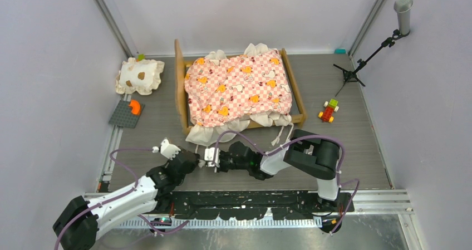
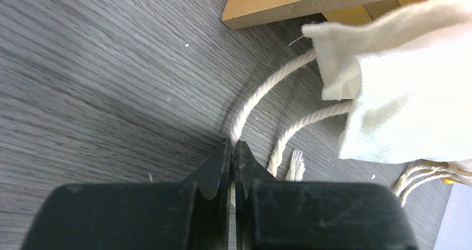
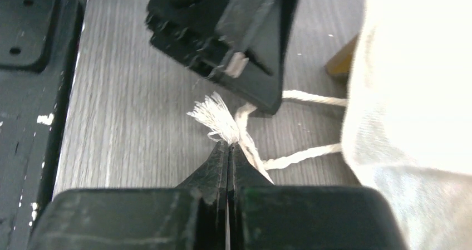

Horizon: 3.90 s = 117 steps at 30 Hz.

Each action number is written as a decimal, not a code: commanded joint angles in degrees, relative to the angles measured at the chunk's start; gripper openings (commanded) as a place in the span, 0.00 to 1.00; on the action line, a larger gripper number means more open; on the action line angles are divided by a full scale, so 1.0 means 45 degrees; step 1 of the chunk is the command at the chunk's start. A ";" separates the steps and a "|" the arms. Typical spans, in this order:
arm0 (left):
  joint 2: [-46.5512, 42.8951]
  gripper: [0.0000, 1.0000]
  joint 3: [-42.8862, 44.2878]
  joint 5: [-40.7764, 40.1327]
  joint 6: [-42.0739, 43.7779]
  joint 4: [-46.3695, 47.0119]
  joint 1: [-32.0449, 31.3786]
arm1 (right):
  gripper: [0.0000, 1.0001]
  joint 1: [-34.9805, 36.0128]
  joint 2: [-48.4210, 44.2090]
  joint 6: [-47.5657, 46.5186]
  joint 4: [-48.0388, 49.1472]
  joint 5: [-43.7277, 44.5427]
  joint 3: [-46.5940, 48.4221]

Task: Set up the pet bed
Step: Tie the ropes to the bed frame.

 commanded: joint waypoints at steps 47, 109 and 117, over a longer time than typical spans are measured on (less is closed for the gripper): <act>-0.0775 0.00 0.0932 0.0715 0.1297 -0.0308 -0.0004 | 0.01 -0.0080 0.0587 0.7048 -0.1973 0.4110 0.2459; 0.0806 0.36 0.1310 0.2637 0.4307 0.1436 -0.0004 | 0.01 -0.1153 0.1738 0.8029 -0.0085 0.0541 0.1847; 0.0988 0.50 0.1343 0.2566 0.4191 0.1332 -0.0004 | 0.01 -0.1142 0.1780 0.8075 -0.0023 0.0486 0.1862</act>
